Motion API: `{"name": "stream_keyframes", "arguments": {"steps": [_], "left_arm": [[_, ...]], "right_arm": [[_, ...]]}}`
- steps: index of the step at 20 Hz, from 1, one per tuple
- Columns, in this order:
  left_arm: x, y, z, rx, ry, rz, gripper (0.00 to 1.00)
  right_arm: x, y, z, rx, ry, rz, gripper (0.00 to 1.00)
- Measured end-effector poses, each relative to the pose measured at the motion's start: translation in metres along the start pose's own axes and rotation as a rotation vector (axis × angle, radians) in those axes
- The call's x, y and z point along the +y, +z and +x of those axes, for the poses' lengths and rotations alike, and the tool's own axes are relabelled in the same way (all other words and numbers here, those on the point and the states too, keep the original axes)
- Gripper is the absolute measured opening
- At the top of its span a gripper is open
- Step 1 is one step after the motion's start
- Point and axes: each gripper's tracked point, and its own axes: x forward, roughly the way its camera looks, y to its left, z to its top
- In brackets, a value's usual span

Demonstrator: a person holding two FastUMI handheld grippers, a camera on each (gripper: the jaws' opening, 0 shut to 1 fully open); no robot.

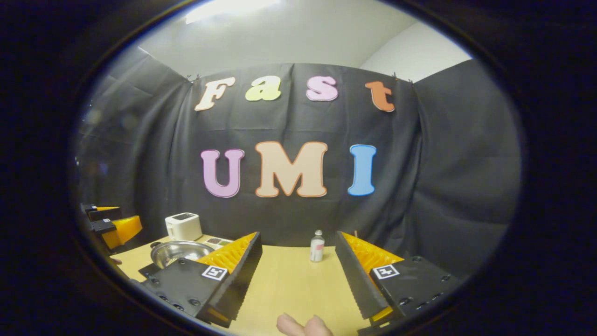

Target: First push the handle of the pot to place it horizontally, then grasp the pot with both hands and set it on the induction cooktop.

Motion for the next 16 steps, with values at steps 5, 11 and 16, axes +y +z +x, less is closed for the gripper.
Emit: {"name": "stream_keyframes", "arguments": {"steps": [5, 11, 16], "left_arm": [[-0.029, 0.028, -0.027, 0.002, -0.078, -0.075, 0.93], [-0.047, 0.058, -0.059, -0.077, -0.110, -0.038, 0.95], [-0.053, 0.059, -0.062, -0.074, -0.122, -0.038, 0.95]], "right_arm": [[-0.013, 0.030, -0.044, -0.003, 0.013, 0.016, 0.94], [-0.026, 0.040, -0.061, -0.012, 0.006, 0.063, 0.94], [-0.026, 0.041, -0.067, -0.013, 0.013, 0.053, 0.94]]}}
